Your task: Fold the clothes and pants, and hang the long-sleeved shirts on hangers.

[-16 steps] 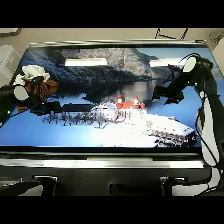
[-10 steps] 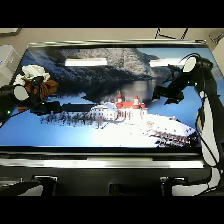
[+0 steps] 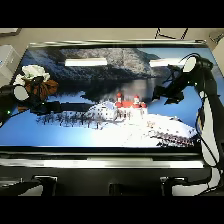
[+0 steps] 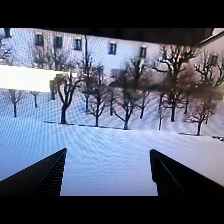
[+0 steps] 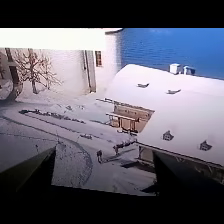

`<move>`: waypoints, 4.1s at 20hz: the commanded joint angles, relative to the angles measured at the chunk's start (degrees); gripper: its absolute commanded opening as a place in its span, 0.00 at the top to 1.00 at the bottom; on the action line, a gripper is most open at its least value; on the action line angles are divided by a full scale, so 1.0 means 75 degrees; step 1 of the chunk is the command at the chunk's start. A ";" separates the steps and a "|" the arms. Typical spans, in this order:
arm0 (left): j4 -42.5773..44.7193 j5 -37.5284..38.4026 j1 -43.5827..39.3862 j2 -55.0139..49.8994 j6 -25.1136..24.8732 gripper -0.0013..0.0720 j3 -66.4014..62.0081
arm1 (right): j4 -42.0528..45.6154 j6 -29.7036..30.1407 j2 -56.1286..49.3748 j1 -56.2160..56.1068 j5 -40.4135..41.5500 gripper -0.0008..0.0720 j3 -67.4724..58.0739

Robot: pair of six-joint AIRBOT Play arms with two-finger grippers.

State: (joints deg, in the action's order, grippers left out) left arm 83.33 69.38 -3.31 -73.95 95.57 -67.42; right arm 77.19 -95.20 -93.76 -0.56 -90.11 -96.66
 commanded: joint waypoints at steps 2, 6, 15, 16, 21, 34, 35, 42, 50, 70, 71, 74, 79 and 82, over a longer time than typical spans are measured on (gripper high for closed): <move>0.0000 -0.0315 0.0000 -0.0012 0.0003 0.18 0.0003 | 0.0003 -0.0015 -0.0006 -0.0006 0.0691 0.03 0.0003; -0.0609 -0.1818 0.0000 -0.0012 0.0003 0.18 0.0003 | 0.0117 0.0012 -0.0009 -0.0006 0.1489 0.03 0.0003; -0.1177 -0.4112 0.2710 -0.1614 0.3319 0.05 -0.2174 | 0.0341 0.0329 -0.0012 -0.0009 0.3008 0.06 0.0003; -0.1192 -0.3212 0.3220 -0.1836 0.3319 0.05 -0.2518 | 0.0344 0.0420 -0.0015 -0.0006 0.2774 0.06 0.0003; -0.1189 -0.1408 0.4503 -0.2710 0.2809 0.00 -0.2602 | 0.0338 0.0440 -0.0015 -0.0009 0.2305 0.06 0.0003; -0.3232 -0.3069 0.3908 -0.4240 0.0455 0.57 -0.2605 | 0.0309 0.0321 -0.0015 -0.0009 0.1422 0.06 0.0003; -0.3244 -0.2818 0.3937 -0.4229 0.0455 0.87 -0.2608 | 0.0312 0.0323 -0.0015 -0.0009 0.1294 0.06 0.0003; -0.4916 -0.2192 0.2996 -0.1993 -0.2285 0.95 -0.2978 | 0.0385 0.0644 0.0425 -0.0009 0.1151 0.06 -0.0020; -0.4913 -0.3736 -0.1475 0.2020 -0.2398 0.95 -0.2973 | 0.1105 0.0644 0.2433 -0.0006 0.1370 0.06 -0.0020; -0.3911 -0.3908 -0.2378 -0.0478 0.0178 0.95 0.1813 | 0.0391 0.0557 0.2524 -0.0009 0.1221 0.06 0.3727; -0.3911 -0.3716 -0.2215 -0.0440 0.0134 0.95 0.1804 | 0.0396 0.0615 0.2328 -0.0006 0.1189 0.05 0.3926; -0.3893 -0.2856 -0.1891 -0.0428 -0.0571 0.95 0.1807 | 0.0248 0.0606 0.1781 -0.0009 0.1037 0.03 0.4272; -0.3885 -0.2792 -0.1926 -0.0428 -0.0810 0.95 0.1807 | -0.0828 0.0516 0.1046 -0.0009 0.1294 0.05 0.4753; -0.3885 -0.2783 -0.1874 -0.0405 -0.0985 0.95 0.1798 | -0.1125 0.0542 0.0758 -0.0006 0.1376 0.79 0.4811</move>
State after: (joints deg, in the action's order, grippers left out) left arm 54.17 47.97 -17.76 -77.12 89.84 -53.91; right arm 72.14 -91.05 -85.84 -0.58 -80.47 -61.58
